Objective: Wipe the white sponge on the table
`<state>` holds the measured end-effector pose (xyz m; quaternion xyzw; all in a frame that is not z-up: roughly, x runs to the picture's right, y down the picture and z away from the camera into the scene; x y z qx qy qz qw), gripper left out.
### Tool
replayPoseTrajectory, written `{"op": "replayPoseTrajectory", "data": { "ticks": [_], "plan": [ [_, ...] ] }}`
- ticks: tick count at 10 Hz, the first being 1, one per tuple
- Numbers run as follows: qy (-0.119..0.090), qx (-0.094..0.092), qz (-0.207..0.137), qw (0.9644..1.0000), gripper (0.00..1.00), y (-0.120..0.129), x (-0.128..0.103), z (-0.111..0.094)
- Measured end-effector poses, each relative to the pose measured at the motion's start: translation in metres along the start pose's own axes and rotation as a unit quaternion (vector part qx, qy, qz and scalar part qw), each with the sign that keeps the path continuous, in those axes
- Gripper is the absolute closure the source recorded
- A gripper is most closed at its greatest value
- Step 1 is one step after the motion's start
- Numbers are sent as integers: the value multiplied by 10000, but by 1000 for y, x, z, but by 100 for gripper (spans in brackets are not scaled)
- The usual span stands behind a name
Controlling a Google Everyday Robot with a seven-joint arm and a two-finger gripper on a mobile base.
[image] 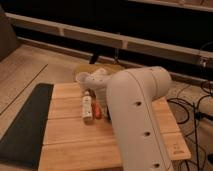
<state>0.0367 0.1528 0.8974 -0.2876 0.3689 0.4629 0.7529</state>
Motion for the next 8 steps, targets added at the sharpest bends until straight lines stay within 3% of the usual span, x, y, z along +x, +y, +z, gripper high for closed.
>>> {"op": "replayPoseTrajectory", "data": {
  "ticks": [1, 3, 6, 8],
  "plan": [
    [106, 170, -12, 9998, 100, -9, -2, 3],
    [118, 432, -16, 9990, 100, -23, -17, 6],
    [-41, 789, -80, 9968, 100, -34, -49, -1],
    [-164, 846, -149, 9962, 100, -29, -64, -6]
  ]
}}
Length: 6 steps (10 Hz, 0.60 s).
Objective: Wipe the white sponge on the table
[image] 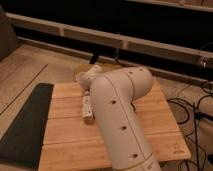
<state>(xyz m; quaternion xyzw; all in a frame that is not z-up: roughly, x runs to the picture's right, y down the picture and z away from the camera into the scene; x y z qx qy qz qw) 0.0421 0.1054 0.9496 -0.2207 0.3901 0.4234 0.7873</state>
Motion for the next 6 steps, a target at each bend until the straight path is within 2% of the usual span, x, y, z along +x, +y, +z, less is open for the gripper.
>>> {"op": "replayPoseTrajectory", "data": {
  "ticks": [1, 3, 6],
  "plan": [
    [-39, -27, -21, 10000, 100, 4, -4, -1],
    [-131, -218, -103, 9996, 100, 25, -10, -4],
    [-181, -478, -341, 9981, 100, 54, -4, -12]
  ]
}}
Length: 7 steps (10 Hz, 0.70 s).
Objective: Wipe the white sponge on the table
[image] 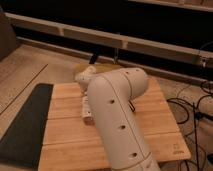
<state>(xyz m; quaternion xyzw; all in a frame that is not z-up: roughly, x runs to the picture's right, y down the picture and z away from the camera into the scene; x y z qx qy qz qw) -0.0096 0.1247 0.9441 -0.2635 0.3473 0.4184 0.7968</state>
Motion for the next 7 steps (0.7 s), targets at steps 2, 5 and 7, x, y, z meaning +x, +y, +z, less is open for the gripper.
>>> {"op": "replayPoseTrajectory", "data": {
  "ticks": [2, 5, 7],
  "plan": [
    [20, -167, -93, 9998, 100, 13, 12, -5],
    [255, -290, -84, 9992, 100, 14, 41, -3],
    [455, -235, -11, 9987, 100, 3, 60, 4]
  ]
}}
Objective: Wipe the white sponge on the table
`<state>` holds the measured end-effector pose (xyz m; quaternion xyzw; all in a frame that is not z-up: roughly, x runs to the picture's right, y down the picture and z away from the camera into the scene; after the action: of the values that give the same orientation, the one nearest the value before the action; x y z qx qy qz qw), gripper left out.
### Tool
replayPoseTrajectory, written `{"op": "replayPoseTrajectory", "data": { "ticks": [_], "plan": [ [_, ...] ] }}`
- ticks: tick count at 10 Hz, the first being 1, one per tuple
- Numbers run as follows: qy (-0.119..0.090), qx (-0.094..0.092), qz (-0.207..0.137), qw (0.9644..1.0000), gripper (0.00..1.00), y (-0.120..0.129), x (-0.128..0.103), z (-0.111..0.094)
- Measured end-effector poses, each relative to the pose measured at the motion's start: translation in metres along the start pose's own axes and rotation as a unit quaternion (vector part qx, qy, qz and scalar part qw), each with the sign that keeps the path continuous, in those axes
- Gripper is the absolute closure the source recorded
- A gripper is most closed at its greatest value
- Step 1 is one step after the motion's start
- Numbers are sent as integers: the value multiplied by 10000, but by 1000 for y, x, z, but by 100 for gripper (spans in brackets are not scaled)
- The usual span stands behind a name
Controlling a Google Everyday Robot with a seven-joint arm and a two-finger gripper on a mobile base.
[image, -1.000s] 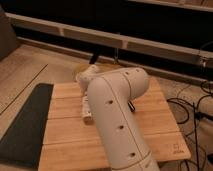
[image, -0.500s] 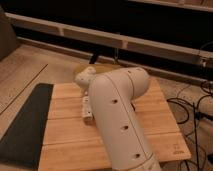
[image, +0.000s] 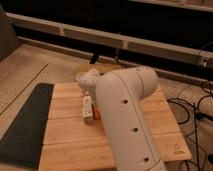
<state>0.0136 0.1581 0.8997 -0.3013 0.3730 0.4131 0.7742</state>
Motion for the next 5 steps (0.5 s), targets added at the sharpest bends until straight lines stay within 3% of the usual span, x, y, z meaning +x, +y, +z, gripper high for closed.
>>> {"op": "replayPoseTrajectory", "data": {
  "ticks": [2, 5],
  "plan": [
    [132, 256, 129, 9995, 100, -27, 5, 7],
    [91, 803, 83, 9967, 100, -61, -20, 7]
  ]
}}
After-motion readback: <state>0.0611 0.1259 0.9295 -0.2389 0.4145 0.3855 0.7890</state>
